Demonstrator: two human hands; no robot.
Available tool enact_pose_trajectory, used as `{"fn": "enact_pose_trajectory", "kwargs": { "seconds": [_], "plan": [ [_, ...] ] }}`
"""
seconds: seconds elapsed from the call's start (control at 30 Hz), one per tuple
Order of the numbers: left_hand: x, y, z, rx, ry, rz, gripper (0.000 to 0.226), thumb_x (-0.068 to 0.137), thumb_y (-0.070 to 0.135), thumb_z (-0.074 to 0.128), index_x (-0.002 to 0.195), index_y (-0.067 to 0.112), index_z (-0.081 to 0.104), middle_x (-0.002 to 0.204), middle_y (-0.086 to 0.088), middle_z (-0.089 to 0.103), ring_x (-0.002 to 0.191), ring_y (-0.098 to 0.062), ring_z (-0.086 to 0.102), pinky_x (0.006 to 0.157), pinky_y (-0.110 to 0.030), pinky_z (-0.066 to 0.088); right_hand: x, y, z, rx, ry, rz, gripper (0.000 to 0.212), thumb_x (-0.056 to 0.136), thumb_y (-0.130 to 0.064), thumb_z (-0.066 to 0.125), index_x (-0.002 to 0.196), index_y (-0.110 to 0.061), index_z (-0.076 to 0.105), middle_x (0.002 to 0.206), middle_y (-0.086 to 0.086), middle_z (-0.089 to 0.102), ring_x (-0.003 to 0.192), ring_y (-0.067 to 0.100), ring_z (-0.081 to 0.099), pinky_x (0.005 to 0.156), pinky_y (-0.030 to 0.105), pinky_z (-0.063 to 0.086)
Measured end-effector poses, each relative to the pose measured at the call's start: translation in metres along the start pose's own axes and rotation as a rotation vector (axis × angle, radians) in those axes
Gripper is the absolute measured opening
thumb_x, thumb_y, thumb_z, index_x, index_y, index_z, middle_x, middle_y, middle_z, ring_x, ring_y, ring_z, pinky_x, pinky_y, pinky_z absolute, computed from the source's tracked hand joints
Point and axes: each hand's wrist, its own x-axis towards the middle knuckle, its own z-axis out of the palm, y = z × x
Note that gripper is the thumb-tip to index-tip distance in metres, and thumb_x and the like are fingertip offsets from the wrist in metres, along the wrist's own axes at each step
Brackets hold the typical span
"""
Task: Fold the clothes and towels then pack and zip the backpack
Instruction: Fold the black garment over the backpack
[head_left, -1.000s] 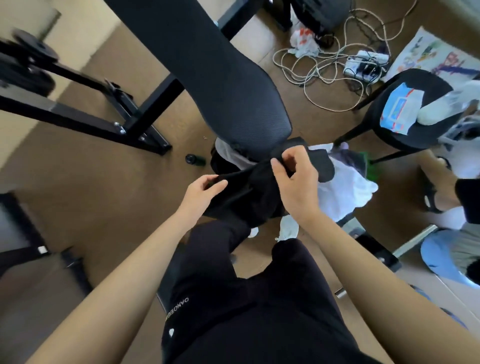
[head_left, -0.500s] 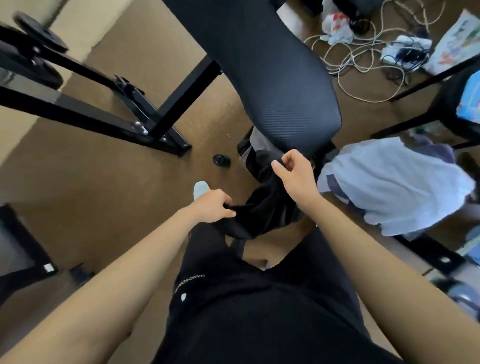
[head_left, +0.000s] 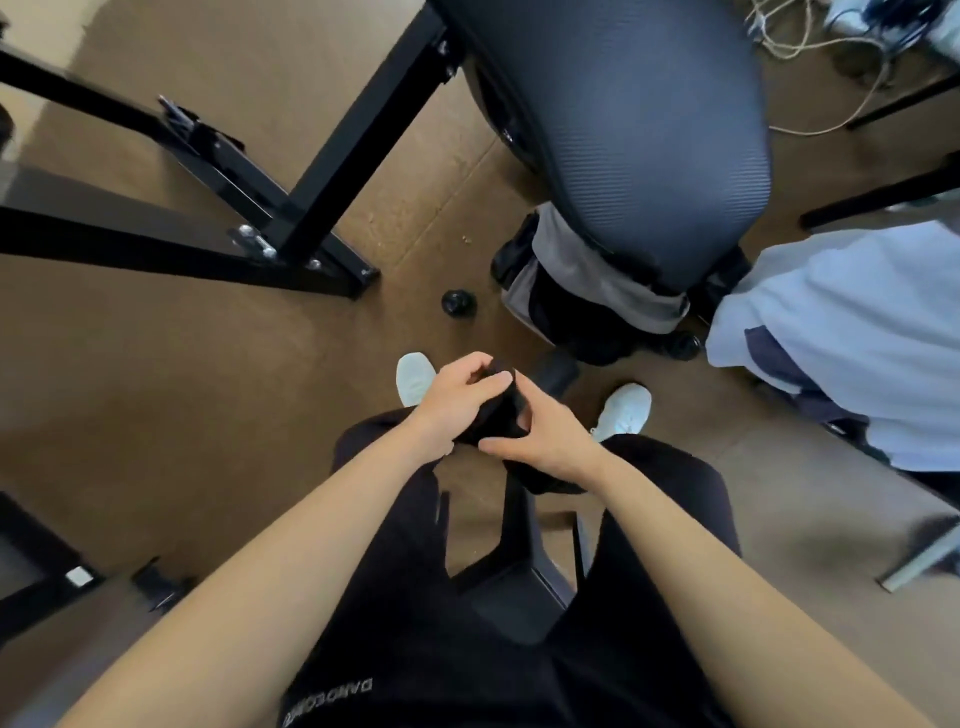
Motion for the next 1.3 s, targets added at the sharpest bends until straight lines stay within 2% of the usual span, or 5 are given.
{"fn": "enact_pose_trajectory", "kwargs": {
  "seconds": [0.23, 0.7, 0.8, 0.97, 1.3],
  "plan": [
    [0.08, -0.055, 0.0, -0.018, -0.055, 0.212, 0.055, 0.075, 0.027, 0.08, 0.128, 0.028, 0.065, 0.129, 0.001, 0.066, 0.123, -0.017, 0.062, 0.106, -0.039, 0.051, 0.072, 0.1, 0.01, 0.128, 0.088, 0.076, 0.004, 0.095, -0.019, 0.068, 0.097, -0.02, 0.071, 0.096, 0.0, 0.075, 0.092, 0.016, 0.07, 0.088, 0.043, 0.054],
    [0.069, -0.156, 0.028, 0.246, -0.128, 0.509, 0.098, 0.07, 0.057, 0.075, 0.156, 0.042, 0.032, 0.169, 0.006, 0.022, 0.155, -0.016, 0.024, 0.126, -0.049, 0.024, 0.046, 0.13, 0.031, 0.906, 0.221, -0.209, 0.033, 0.106, -0.019, 0.051, 0.136, -0.008, 0.058, 0.13, 0.012, 0.069, 0.119, 0.029, 0.067, 0.105, 0.046, 0.051],
    [0.037, -0.164, 0.041, 0.326, -0.099, 0.67, 0.106, 0.07, 0.056, 0.082, 0.159, 0.047, 0.023, 0.171, 0.013, 0.004, 0.157, -0.01, 0.012, 0.125, -0.038, 0.023, 0.018, 0.124, 0.034, 0.885, 0.217, -0.328, 0.029, 0.108, -0.016, 0.046, 0.131, -0.01, 0.061, 0.127, 0.011, 0.071, 0.116, 0.028, 0.068, 0.099, 0.044, 0.055],
    [0.007, -0.158, 0.072, 0.435, 0.135, 0.938, 0.078, 0.082, 0.017, 0.086, 0.148, 0.02, 0.045, 0.137, 0.008, 0.059, 0.123, 0.003, 0.052, 0.101, -0.008, 0.04, -0.022, 0.108, 0.036, 0.823, 0.251, -0.421, 0.017, 0.105, -0.011, 0.051, 0.117, -0.012, 0.062, 0.104, 0.011, 0.071, 0.091, 0.026, 0.07, 0.075, 0.038, 0.062],
    [-0.029, -0.127, 0.057, -0.233, 0.107, 0.799, 0.028, 0.104, 0.011, 0.056, 0.13, 0.005, 0.065, 0.123, -0.008, 0.073, 0.111, -0.02, 0.071, 0.093, -0.032, 0.058, -0.064, 0.136, 0.031, 0.004, 0.557, -0.471, 0.063, 0.088, -0.012, 0.077, 0.144, -0.02, 0.049, 0.114, 0.0, 0.066, 0.098, 0.014, 0.066, 0.08, 0.022, 0.052]
  ]
}}
